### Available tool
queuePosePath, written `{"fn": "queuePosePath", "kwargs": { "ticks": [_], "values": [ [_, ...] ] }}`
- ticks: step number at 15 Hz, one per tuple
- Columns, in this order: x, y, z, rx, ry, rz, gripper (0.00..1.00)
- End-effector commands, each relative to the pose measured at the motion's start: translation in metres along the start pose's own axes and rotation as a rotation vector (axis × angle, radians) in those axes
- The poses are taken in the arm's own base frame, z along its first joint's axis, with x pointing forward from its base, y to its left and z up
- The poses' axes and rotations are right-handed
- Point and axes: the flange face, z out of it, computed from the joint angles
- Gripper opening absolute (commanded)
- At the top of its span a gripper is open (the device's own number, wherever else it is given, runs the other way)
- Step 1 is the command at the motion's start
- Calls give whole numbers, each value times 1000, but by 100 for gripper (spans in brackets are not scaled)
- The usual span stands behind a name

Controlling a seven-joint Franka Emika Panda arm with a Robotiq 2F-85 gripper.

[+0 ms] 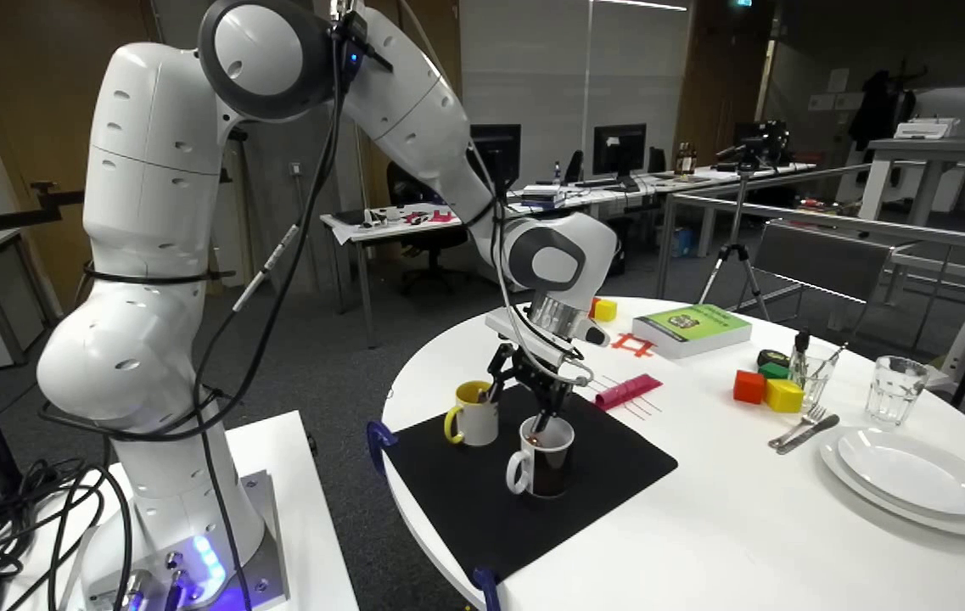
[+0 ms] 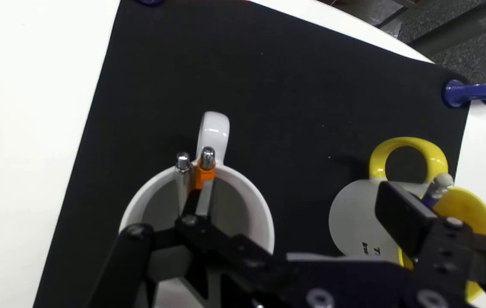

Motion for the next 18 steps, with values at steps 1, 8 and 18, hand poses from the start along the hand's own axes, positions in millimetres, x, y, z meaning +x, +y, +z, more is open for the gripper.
{"fn": "queuePosePath", "kwargs": {
  "ticks": [1,8,18],
  "values": [
    [-14,-6,-2,-27,-2,-48,100],
    [-18,-3,-3,-60,-24,-89,100],
    [-19,-5,2,-55,-52,-94,100]
  ]
}}
